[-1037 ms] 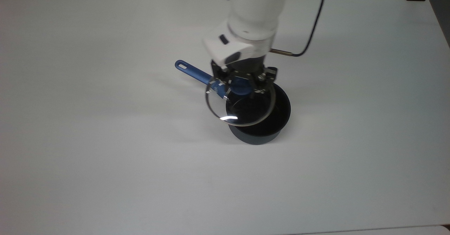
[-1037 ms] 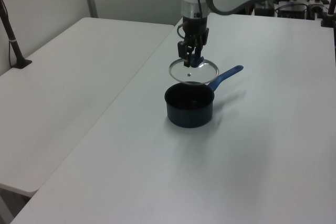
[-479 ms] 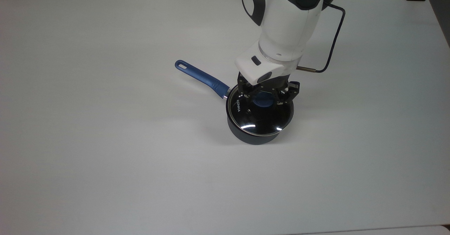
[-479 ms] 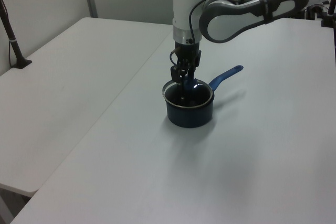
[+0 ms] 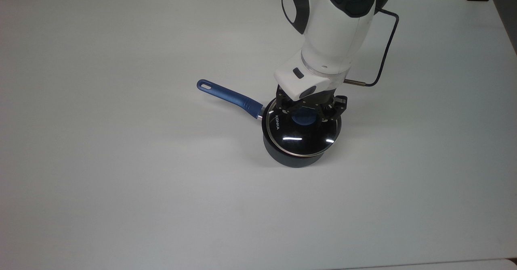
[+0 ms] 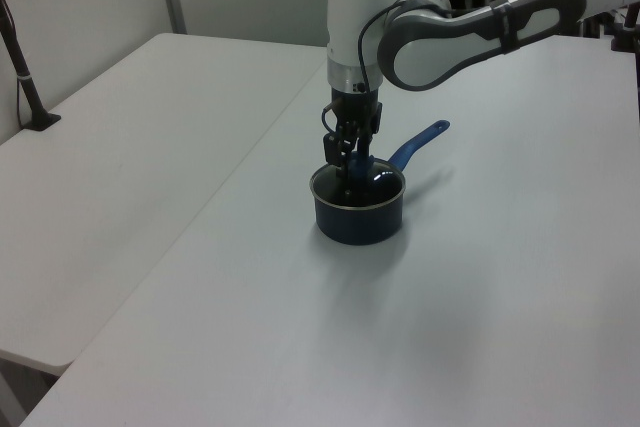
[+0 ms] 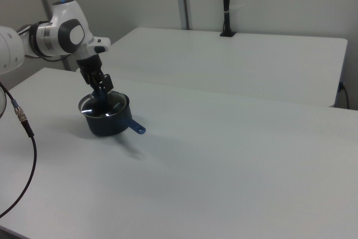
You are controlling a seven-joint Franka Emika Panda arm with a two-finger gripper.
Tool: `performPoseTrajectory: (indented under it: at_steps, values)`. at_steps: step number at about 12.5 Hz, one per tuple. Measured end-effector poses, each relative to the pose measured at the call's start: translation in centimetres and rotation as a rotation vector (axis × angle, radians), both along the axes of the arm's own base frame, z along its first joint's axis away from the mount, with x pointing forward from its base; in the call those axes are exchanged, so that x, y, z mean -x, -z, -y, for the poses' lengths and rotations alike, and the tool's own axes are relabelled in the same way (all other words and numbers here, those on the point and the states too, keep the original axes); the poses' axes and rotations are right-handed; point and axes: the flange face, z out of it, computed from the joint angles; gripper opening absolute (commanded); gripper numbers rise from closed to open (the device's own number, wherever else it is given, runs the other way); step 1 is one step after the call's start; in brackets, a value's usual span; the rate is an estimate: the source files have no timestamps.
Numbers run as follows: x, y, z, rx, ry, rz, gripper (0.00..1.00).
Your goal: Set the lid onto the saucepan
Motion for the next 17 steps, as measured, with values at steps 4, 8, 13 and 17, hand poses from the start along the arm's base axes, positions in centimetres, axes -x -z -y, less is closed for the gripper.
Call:
performPoseTrajectory:
  at_steps: [4, 8, 13, 17]
  values:
    - [-0.1, 0.4, 0.3, 0.003, 0.008, -0.005, 1.0]
    - [-0.4, -3.7, 1.7, -0.019, 0.027, 0.055, 1.0]
    - [5.7, -16.1, 13.3, -0.065, 0.014, 0.011, 1.0]
    - [10.1, -18.0, 24.1, -0.017, -0.019, -0.062, 1.0]
